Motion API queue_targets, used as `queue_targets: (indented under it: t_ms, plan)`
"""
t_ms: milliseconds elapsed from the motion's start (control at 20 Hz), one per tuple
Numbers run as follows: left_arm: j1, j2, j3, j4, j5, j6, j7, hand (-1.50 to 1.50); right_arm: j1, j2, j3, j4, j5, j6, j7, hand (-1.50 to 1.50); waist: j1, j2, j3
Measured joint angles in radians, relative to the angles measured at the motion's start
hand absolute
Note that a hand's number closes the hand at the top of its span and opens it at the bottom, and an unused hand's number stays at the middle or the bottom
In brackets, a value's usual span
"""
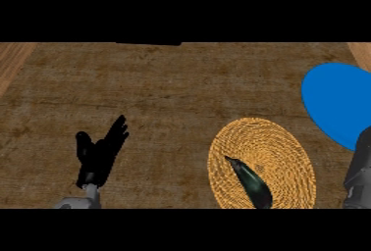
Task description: Pick the tomato from the placemat and place it in the plate
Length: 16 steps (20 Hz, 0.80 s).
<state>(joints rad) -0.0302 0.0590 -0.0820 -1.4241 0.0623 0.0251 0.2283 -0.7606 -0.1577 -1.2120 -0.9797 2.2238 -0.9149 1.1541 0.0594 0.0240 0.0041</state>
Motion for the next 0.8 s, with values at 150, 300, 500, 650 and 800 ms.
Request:
queue_targets:
  t_ms: [150,300,500,650,800]
  plan:
    - [0.009,0.006,0.007,0.004,0.003,-0.004,-0.011,0.00,-0.009,-0.025,-0.064,0.109,-0.087,-0.008,-0.004,-1.50,-0.010,-0.003,0.002]
    - [0.010,0.007,0.013,-0.009,0.011,-0.004,0.004,0.00,-0.008,-0.074,-0.094,0.238,-0.184,-0.064,-0.045,-1.50,-0.014,-0.005,0.002]
    - [0.024,0.021,0.022,-0.013,0.015,-0.012,0.007,0.00,0.000,-0.121,-0.085,0.366,-0.311,-0.179,-0.130,-1.50,-0.021,-0.008,0.002]
    - [0.026,0.016,0.020,-0.003,0.011,-0.013,-0.014,0.00,0.002,-0.135,-0.060,0.396,-0.376,-0.275,-0.195,-1.50,-0.023,-0.009,0.003]
    - [0.022,0.019,0.026,-0.004,0.014,-0.011,-0.004,0.00,-0.003,-0.135,-0.034,0.384,-0.419,-0.364,-0.235,-1.50,-0.024,-0.010,0.002]
